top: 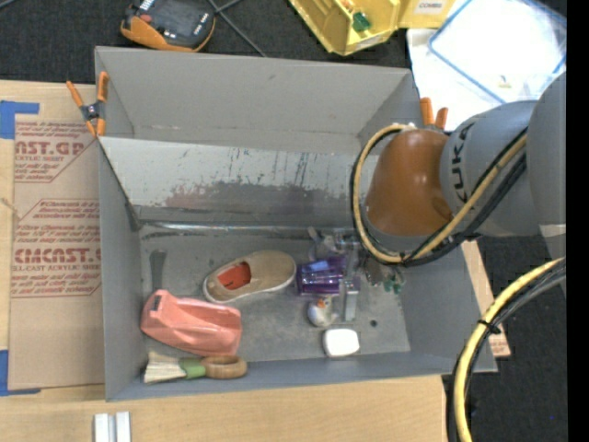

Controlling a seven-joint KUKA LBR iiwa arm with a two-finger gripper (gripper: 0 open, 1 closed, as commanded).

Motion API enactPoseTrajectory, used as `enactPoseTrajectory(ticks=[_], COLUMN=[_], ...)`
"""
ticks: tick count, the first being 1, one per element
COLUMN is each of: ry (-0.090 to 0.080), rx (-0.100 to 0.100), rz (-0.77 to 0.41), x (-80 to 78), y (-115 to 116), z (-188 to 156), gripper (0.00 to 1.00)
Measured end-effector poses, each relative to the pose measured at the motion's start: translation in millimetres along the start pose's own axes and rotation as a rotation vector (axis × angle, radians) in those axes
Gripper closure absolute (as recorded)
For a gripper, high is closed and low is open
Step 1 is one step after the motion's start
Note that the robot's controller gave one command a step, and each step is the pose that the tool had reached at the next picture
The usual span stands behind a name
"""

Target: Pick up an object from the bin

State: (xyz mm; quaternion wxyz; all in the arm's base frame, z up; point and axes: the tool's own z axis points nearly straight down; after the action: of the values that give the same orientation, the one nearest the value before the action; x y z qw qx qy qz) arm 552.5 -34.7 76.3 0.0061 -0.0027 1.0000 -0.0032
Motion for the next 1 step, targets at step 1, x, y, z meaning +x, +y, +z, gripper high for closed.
enactPoseTrajectory(ticks=[1], ry=[-0.005], rx=[-0.002], rz=[0.044], x=[-0.9], y=[0.5], z=[-0.7], gripper=[0.0])
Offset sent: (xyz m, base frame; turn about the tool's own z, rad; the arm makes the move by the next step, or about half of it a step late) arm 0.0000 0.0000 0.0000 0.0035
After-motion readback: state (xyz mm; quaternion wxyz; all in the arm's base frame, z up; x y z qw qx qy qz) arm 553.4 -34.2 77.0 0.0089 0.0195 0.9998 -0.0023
